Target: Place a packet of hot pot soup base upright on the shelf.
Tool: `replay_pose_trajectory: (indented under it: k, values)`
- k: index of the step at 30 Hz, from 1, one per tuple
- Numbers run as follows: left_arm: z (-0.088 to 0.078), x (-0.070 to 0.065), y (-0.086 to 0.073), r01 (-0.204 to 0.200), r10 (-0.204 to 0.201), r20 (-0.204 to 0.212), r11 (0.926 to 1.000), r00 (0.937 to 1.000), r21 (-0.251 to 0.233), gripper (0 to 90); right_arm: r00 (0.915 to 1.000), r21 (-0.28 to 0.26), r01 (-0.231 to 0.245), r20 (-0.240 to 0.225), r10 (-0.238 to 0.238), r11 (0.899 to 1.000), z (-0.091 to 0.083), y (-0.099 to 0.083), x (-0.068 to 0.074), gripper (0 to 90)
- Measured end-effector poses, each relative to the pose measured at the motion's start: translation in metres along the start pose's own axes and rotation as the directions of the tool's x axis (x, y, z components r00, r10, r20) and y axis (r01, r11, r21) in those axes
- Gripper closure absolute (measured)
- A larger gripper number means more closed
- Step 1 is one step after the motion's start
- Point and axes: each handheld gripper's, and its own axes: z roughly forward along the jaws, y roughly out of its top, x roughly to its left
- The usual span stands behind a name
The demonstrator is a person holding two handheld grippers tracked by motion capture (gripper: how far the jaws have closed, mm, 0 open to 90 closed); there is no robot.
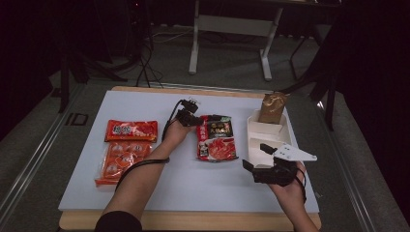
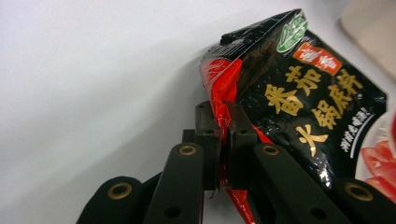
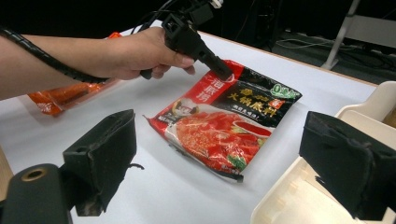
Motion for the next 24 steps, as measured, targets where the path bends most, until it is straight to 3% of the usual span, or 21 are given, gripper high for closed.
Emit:
replay_pose_trajectory:
  k: [10,21,24]
  values:
    - [-0.024,-0.012,0.002,0.0,0.0,0.0,0.9979,1.0,-0.065,86.7,0.9999,-0.008,-0.003,0.011,0.003,1.0,-0.002,0.002,0.0,10.8]
    - [-0.05,-0.031,0.005,-0.014,0.014,0.004,0.9903,0.9999,-0.138,87.0,0.9994,-0.042,-0.023,0.026,0.024,0.999,-0.01,0.005,-0.004,10.2]
    - [-0.056,-0.035,0.005,-0.022,0.024,0.011,0.9872,0.9996,-0.158,87.0,0.999,-0.056,-0.01,0.043,0.012,0.998,-0.011,0.006,-0.005,10.3]
